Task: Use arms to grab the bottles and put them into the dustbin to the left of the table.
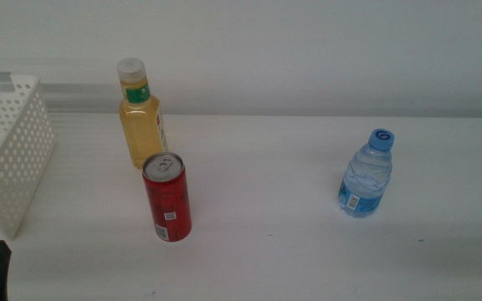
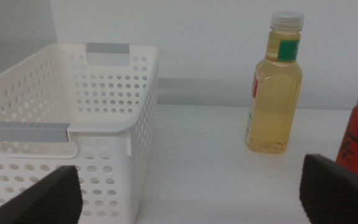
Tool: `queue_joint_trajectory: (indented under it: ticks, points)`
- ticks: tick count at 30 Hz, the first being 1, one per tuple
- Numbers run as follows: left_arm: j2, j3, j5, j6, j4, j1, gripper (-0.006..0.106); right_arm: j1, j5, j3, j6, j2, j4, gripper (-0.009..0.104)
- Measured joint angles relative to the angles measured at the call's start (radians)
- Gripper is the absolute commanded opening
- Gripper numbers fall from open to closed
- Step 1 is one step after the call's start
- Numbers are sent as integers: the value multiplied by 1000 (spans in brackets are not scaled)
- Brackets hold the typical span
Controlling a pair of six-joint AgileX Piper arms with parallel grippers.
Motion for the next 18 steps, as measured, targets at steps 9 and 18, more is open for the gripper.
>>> queue_joint_trajectory:
  ticks: [9, 18]
  points:
    - [0, 0, 0, 49, -17, 0, 94, 0, 0, 0, 0, 0, 0, 82]
    - [0, 0, -15, 49, -32, 0, 94, 0, 0, 0, 0, 0, 0, 82]
